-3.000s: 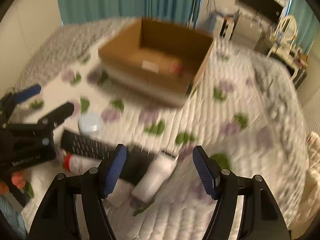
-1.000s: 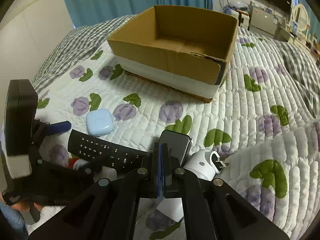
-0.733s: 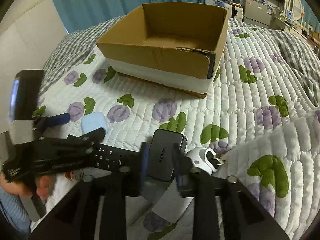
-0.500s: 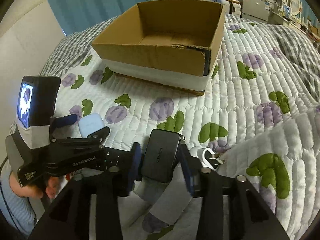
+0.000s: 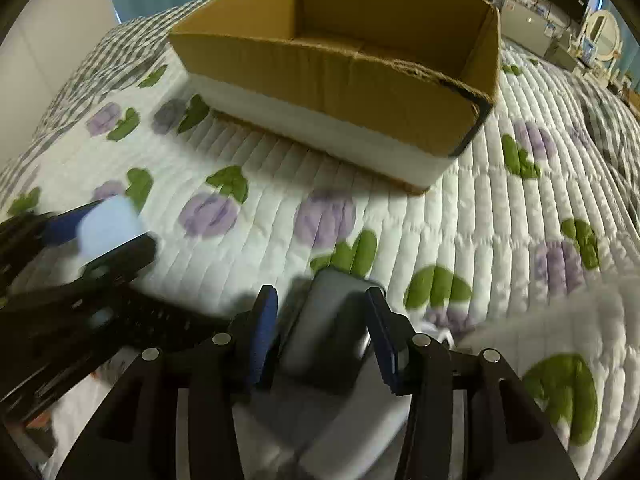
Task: Organize rigid objects
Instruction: 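Grasp the white earbud case with left tool while right tool grasps the black UGREEN charger, then carry both items into the cardboard box and release them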
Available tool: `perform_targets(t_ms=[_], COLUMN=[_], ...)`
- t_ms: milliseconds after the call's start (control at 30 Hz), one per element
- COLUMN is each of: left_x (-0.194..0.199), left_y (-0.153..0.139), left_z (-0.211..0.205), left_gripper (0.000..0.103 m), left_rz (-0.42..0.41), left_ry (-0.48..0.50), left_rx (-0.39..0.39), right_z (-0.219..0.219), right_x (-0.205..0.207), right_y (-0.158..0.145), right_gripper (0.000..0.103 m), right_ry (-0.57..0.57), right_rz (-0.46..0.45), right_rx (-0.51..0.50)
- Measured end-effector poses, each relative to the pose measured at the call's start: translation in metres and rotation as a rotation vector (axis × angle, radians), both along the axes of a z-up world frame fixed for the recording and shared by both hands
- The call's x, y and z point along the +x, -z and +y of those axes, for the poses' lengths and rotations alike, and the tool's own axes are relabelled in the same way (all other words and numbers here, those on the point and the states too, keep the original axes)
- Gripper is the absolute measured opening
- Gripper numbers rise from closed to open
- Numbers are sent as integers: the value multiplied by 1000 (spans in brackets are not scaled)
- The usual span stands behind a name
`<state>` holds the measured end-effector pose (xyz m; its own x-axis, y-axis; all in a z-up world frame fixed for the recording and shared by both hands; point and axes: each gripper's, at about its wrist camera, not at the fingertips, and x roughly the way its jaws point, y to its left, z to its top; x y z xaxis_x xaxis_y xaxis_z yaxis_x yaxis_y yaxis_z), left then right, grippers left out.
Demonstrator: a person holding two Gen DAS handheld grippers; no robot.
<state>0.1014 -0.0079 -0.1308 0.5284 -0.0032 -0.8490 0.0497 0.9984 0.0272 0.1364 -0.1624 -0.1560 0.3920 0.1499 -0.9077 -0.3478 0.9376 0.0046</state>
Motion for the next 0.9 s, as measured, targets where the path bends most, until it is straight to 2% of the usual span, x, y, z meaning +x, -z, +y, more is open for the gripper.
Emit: perform_targets(t_ms=[100, 233, 400, 533, 633, 700, 733, 833, 900], left_x=[-5, -3, 3, 7, 8, 8, 8, 6, 5], left_y=[-6, -6, -8, -6, -6, -7, -7, -9, -9], left_z=[3, 4, 6, 9, 11, 13, 14, 16, 15], left_gripper=[56, 56, 56, 56, 56, 56, 56, 56, 56], left_rz=[-11, -20, -44, -48, -55, -58, -59, -65, -71], left_ry=[2, 5, 10, 8, 10, 9, 10, 15, 18], left_rx=[-28, -39, -43, -62, -77, -86, -89, -106, -111], right_z=[-2, -13, -6, 8, 17, 19, 19, 25, 20], right_x=[4, -2, 3, 7, 15, 20, 21, 12, 2], right_y=[5, 0, 6, 14, 27, 33, 33, 28, 23], right_gripper=[46, 47, 50, 59, 66, 66, 64, 47, 47], right_ry=[40, 77, 95, 86, 82, 94, 101, 82, 85], right_rz=[-7, -6, 11, 20, 47, 54, 53, 8, -11], right_rx=[-45, 7, -38, -102, -111, -104, -99, -126, -107])
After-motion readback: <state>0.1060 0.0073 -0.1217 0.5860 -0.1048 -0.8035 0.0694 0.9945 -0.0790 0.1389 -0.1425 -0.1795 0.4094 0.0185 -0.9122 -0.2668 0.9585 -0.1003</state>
